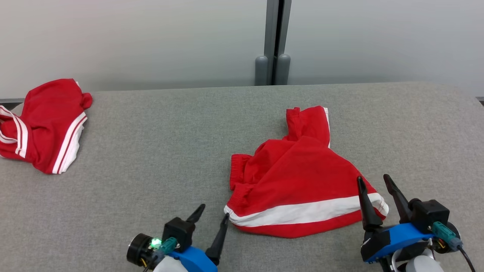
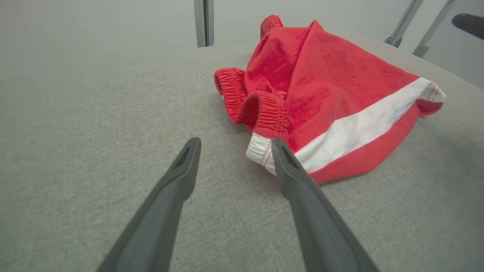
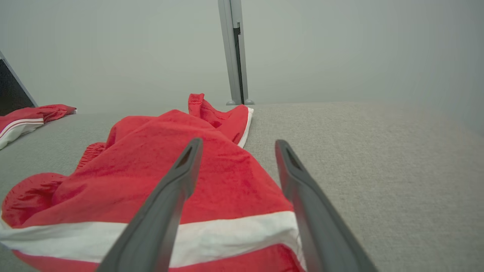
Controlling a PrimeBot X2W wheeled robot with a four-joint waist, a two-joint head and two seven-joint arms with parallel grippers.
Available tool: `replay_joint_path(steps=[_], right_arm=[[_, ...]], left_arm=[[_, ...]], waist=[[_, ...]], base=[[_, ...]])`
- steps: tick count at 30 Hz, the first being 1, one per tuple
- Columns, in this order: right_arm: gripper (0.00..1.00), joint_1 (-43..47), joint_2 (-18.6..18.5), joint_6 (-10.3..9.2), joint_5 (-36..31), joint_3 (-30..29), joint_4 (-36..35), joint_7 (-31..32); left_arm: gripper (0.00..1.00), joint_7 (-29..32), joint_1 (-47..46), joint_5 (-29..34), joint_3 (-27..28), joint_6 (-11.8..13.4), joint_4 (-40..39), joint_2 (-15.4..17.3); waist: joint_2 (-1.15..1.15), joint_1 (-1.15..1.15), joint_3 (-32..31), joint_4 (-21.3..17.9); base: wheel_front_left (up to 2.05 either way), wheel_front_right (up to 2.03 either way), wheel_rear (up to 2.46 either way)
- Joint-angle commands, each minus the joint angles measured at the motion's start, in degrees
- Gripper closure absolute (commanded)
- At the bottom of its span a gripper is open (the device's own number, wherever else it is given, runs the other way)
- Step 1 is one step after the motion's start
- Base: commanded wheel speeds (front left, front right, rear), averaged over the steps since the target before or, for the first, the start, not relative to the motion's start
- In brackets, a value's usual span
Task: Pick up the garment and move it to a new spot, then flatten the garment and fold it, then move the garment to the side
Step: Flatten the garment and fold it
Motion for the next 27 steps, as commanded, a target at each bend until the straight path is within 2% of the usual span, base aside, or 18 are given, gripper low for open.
replay_joint_path(steps=[1,7,12,18,27], right_arm=[[0.0,-0.5,-0.2,0.01,-0.4,-0.1,0.1,-0.3],[0.0,-1.0,-0.2,0.01,-0.7,-0.1,0.2,-0.3],[0.0,-1.3,-0.2,0.01,-0.8,0.0,0.0,-0.2],[0.0,-1.1,-0.2,0.01,-0.8,-0.3,-0.1,-0.3],[0.0,-1.3,-0.2,0.01,-1.0,-0.8,-0.2,-0.4]], left_arm=[[0.0,0.2,-1.0,-0.6,-0.7,-0.4,-0.2,0.4],[0.0,2.2,-4.1,-7.7,-12.0,-0.3,-2.0,5.1],[0.0,1.5,-7.7,-11.8,-15.5,-0.3,-0.8,8.2],[0.0,1.1,-10.3,-15.4,-18.4,-0.3,1.2,9.3],[0.0,1.6,-14.1,-21.0,-28.3,-0.3,1.6,11.4]], waist=[[0.0,0.0,0.1,-0.1],[0.0,0.0,1.2,-1.4],[0.0,0.0,1.9,-2.5],[0.0,0.0,2.5,-3.2],[0.0,0.0,3.1,-3.4]], base=[[0.0,0.0,0.0],[0.0,0.0,0.0],[0.0,0.0,0.0],[0.0,0.0,0.0],[0.0,0.0,0.0]])
